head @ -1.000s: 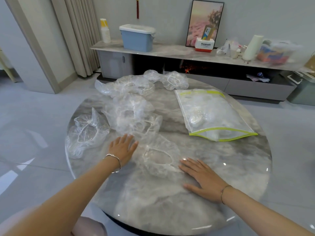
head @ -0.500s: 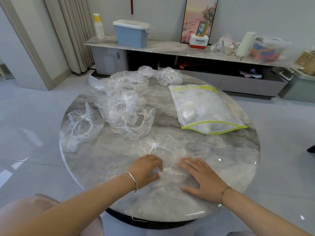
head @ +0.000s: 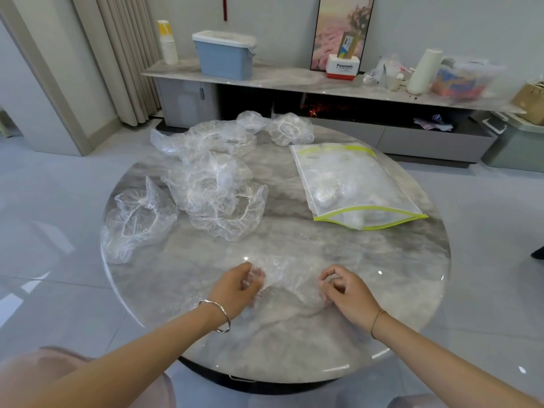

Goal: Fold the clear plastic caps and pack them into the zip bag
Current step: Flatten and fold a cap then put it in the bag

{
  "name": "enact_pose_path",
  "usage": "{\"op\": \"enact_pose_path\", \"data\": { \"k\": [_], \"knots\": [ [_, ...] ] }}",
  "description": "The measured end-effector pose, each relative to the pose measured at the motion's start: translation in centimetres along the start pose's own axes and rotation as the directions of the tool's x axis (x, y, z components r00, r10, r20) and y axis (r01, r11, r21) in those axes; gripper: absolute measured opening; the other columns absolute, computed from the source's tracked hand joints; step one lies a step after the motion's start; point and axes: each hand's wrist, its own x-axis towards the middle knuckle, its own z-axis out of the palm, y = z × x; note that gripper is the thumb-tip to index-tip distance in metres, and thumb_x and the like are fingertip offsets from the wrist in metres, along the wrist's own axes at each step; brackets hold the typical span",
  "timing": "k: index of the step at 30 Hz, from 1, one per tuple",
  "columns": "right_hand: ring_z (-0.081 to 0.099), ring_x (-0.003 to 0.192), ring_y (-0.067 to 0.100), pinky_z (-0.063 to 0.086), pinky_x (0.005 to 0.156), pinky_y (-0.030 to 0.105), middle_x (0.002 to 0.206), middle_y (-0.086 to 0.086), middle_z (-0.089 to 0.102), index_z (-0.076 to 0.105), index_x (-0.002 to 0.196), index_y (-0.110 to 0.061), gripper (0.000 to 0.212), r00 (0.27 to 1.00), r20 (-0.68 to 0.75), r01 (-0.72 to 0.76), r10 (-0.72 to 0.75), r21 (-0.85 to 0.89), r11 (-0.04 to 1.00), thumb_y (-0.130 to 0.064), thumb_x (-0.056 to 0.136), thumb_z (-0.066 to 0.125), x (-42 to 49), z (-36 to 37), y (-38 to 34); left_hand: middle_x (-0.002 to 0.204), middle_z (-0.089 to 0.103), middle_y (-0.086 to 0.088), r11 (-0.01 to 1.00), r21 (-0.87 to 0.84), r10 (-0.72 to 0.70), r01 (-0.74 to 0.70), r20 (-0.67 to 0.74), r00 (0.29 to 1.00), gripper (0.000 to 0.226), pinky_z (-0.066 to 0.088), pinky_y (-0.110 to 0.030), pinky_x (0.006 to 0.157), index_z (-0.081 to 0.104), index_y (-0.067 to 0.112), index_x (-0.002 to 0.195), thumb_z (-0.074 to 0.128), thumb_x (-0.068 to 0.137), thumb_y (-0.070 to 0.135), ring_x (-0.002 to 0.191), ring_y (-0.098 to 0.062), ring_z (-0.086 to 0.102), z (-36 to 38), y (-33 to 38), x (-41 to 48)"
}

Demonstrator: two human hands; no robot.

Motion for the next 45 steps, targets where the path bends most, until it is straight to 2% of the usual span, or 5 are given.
{"op": "enact_pose_path", "data": {
  "k": [16,21,26,34,45],
  "knots": [
    [0.007,0.145,0.012,-0.011,0.115,0.028,0.156,-0.009,0.018,0.023,0.150,-0.030,0.063,0.816,0.436,0.576,-0.380,-0.674,0.462,-0.058,0.097,0.005,1.6,4.0,0.1,0.115,0.049,-0.001,0.992,0.121,0.051,-0.026,-0.212,0.976,0.053,0.043,-0.007,0.067,0.044,0.019,0.129,0.057,0.083,-0.003,0.081,-0.008,0.053,0.2,-0.7,1.2],
    [-0.008,0.144,0.002,-0.020,0.111,0.022,0.155,-0.018,-0.002,0.007,0.149,-0.037,0.075,0.819,0.501,0.571,-0.280,-0.661,0.487,-0.066,0.081,-0.008,2.3,3.6,0.4,0.132,0.056,0.001,0.369,0.796,0.500,-0.480,0.265,0.824,0.051,0.046,-0.044,0.098,0.052,0.026,0.128,0.055,0.078,0.019,0.122,-0.024,0.053,-0.6,-1.3,1.6],
    [0.021,0.143,0.010,-0.008,0.115,0.025,0.154,-0.008,0.027,0.027,0.148,-0.029,0.061,0.826,0.417,0.561,-0.379,-0.669,0.487,-0.059,0.096,0.014,2.2,3.0,0.1,0.157,0.012,0.002,0.514,0.765,0.163,-0.387,0.356,0.920,0.091,0.009,-0.034,0.116,0.014,0.030,0.149,-0.021,0.074,0.067,0.144,-0.022,0.015,-1.0,-1.8,0.8],
    [0.054,0.118,0.015,0.023,0.113,0.037,0.120,-0.004,0.063,0.063,0.116,-0.021,0.033,0.508,0.546,0.773,-0.666,-0.630,0.073,-0.028,0.089,0.045,1.9,3.3,0.5,0.122,0.042,0.002,0.592,0.727,0.127,-0.348,0.342,0.931,0.068,0.030,-0.022,0.096,0.041,0.029,0.139,0.009,0.082,0.048,0.112,-0.014,0.039,-0.8,0.3,0.6],
    [0.029,0.141,0.014,0.014,0.114,0.038,0.150,-0.002,0.037,0.039,0.143,-0.018,0.076,0.660,0.591,0.743,-0.465,-0.605,0.286,-0.070,0.087,0.037,-0.4,2.9,1.2,0.150,0.032,-0.003,0.376,0.749,0.274,-0.546,0.473,0.837,0.067,-0.001,-0.040,0.116,0.047,0.019,0.137,0.029,0.073,0.017,0.141,-0.029,0.022,-2.0,-0.4,0.5]
  ]
}}
